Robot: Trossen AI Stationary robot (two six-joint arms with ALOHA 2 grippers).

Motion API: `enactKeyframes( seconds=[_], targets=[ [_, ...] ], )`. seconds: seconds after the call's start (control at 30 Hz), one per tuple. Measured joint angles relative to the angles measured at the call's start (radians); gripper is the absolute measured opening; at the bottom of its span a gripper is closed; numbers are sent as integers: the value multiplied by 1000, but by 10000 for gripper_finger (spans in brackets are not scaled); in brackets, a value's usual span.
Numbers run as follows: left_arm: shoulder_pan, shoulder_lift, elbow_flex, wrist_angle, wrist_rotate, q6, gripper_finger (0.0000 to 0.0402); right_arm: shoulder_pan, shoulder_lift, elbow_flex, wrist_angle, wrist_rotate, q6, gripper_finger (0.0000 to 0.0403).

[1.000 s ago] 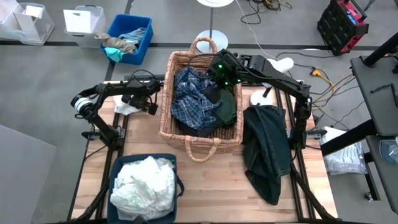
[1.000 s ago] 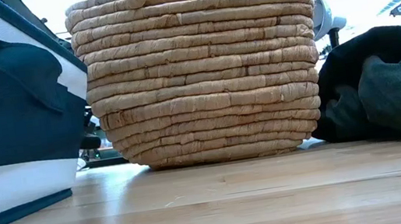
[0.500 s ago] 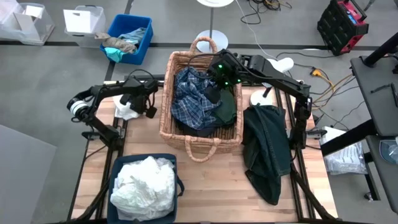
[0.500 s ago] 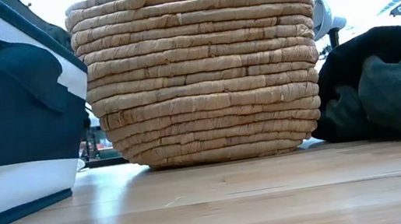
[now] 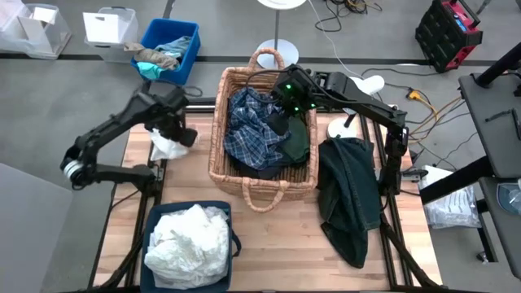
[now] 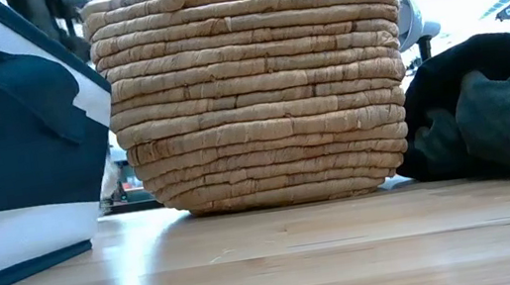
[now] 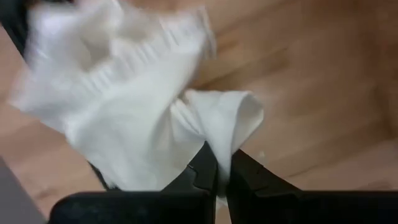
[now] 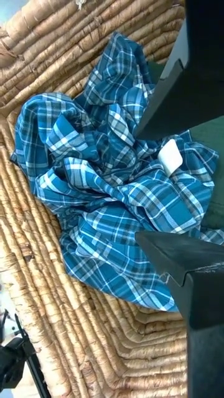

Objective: Sort clothes
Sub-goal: Put the white shorts into the blue laundry organizer

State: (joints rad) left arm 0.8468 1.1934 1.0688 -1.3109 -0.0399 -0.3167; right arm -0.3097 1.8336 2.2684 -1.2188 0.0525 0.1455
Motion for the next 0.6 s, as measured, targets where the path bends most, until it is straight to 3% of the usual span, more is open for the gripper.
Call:
enactKeyframes(
  seconds=[0.27,0.4,0.6],
  targets=[
    [-74,-144,280,-16,-48,-56,0,0,0,0,6,0,-7,237],
    [-81,-155,429,-65,-124,-79,0,0,-5,0,5,0,-8,229],
    [-110,-154,632,-93,-134,-62,0,8,-41,0,-23,0,10,214]
  ],
)
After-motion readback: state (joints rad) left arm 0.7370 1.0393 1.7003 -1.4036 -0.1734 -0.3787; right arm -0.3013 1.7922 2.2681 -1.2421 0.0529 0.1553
